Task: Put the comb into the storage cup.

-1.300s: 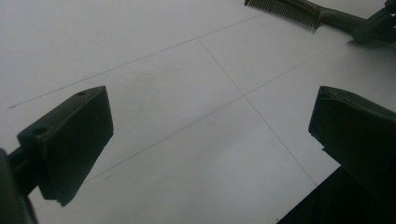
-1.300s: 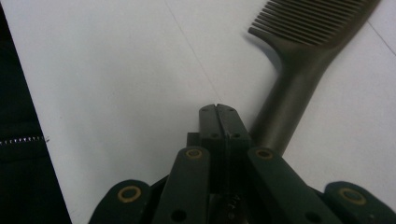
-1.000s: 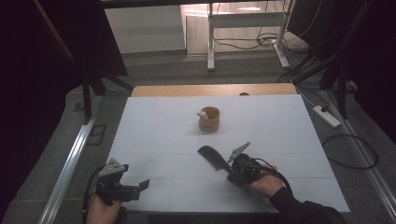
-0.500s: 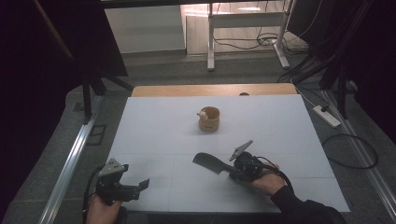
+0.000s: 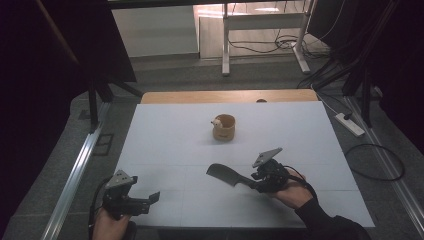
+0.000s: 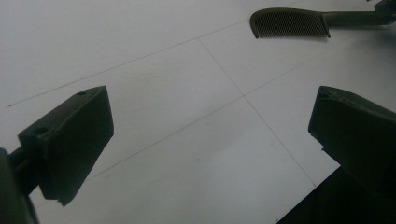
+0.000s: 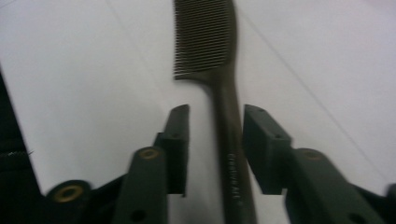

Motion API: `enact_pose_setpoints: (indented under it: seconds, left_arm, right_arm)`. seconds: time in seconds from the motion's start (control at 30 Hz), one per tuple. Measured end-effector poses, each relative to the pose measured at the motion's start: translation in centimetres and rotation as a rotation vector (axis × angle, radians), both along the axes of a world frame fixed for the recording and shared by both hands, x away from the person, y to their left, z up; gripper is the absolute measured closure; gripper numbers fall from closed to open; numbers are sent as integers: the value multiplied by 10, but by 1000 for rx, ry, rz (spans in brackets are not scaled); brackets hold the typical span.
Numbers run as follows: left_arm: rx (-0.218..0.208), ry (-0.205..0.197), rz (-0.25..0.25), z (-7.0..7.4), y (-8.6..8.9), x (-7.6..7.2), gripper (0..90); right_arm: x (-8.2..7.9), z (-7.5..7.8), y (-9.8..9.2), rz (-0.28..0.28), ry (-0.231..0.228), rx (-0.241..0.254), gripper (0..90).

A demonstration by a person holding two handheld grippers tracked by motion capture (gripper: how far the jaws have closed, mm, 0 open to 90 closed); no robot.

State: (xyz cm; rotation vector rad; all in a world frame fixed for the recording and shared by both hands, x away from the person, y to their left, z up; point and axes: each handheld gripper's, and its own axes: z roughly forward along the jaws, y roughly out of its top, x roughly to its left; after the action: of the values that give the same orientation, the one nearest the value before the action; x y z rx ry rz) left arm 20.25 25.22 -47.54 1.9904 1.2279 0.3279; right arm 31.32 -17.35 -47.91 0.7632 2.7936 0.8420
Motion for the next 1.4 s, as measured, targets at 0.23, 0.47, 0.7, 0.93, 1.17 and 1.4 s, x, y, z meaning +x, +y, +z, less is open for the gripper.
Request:
enact_pose_setpoints:
  seconds: [0.23, 0.47, 0.7, 0.93, 1.17, 1.4]
  left_arm:
    - [-2, 2, -1, 0, 0, 0, 7]
    - [-2, 3, -1, 0, 0, 0, 8]
    - [-2, 5, 0, 0, 0, 0, 9]
    - [-2, 7, -1, 0, 0, 1, 9]
    - [-2, 7, -1, 0, 0, 1, 9]
    - [-4, 9, -2, 0, 0, 1, 9]
  right_arm:
    - [3, 3, -3, -49, -19, -6, 359]
    - [9, 2, -3, -71, -4, -17, 124]
    - [14, 2, -3, -101, -5, -18, 0]
    - [15, 4, -1, -91, -20, -35, 0]
    - [16, -1, 1, -90, -11, -66, 0]
    - [16, -14, 9, -59, 15, -109, 0]
